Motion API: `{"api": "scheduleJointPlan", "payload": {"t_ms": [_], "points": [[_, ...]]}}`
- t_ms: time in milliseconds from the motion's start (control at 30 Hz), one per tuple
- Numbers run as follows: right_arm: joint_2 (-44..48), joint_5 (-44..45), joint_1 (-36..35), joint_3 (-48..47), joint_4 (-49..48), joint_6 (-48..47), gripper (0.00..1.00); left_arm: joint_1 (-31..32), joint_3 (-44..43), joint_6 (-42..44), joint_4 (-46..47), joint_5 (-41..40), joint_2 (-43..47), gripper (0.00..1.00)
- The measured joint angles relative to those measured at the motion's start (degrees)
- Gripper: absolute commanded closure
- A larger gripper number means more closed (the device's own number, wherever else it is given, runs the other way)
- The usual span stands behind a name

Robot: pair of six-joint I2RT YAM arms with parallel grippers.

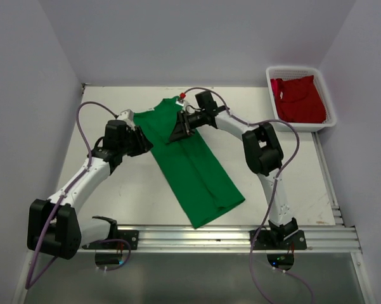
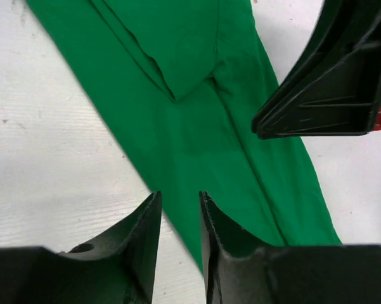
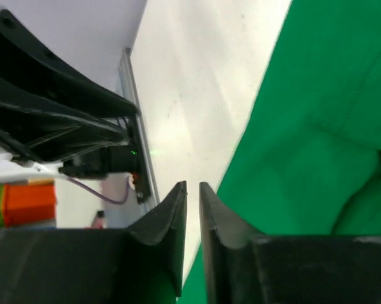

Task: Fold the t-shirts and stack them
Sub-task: Rotate the tshirt 90 degrees

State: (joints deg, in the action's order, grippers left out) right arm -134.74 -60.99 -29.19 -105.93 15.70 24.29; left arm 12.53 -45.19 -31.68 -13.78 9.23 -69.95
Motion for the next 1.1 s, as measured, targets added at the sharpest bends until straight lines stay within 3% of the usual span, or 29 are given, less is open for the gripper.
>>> {"api": "scheduleJointPlan", "payload": {"t_ms": [33,67,133,267,333,467,500,567,633,667,733,867,1100], "points": [[1.3,0.4,0.0,0.3,0.0,0.0,1.00,0.0,0.8,-0.5,1.6,0.8,0.0,0.81],[2.7,2.0,0.0,0.5,0.9,-0.2,1.00,0.0,1.4,-0.9,2.6,1.4,0.0,1.00],[5.8,9.9,0.0,-0.1,4.9,-1.6,1.00,0.0,3.1,-2.2,5.4,3.4,0.0,1.00],[10.7,35.3,-0.6,-2.8,16.2,-5.1,1.00,2.8,7.1,-4.7,10.5,6.1,-0.7,1.00],[14.4,47.4,-0.8,0.3,20.2,-5.4,1.00,7.1,7.9,-5.4,10.5,6.8,-1.3,1.00],[25.6,63.4,-0.7,17.7,23.8,-5.0,1.00,22.4,8.1,-7.8,7.8,5.3,-2.0,0.99],[27.7,64.9,-0.7,21.4,24.7,-4.8,0.86,26.0,8.5,-8.6,6.9,5.1,-1.9,0.95],[32.7,67.7,-0.6,29.5,25.8,-4.1,0.79,32.7,10.1,-11.2,4.9,3.7,-1.1,0.81],[37.0,68.9,-0.7,35.8,26.9,-3.6,0.59,38.4,12.4,-14.4,1.7,2.2,0.5,0.73],[39.1,69.0,-0.7,38.5,27.0,-3.3,0.56,41.1,13.4,-16.4,-0.2,0.9,1.4,0.65],[43.3,69.0,-0.8,42.5,27.5,-3.2,0.52,46.0,14.8,-21.0,-4.5,-1.3,3.7,0.53],[50.3,68.9,-0.8,46.8,27.5,-2.6,0.49,55.0,15.0,-29.9,-9.9,-6.8,6.7,0.42],[54.4,66.1,-0.6,50.9,25.0,-1.7,0.41,63.7,13.8,-39.4,-10.4,-12.4,-0.1,0.32]]}}
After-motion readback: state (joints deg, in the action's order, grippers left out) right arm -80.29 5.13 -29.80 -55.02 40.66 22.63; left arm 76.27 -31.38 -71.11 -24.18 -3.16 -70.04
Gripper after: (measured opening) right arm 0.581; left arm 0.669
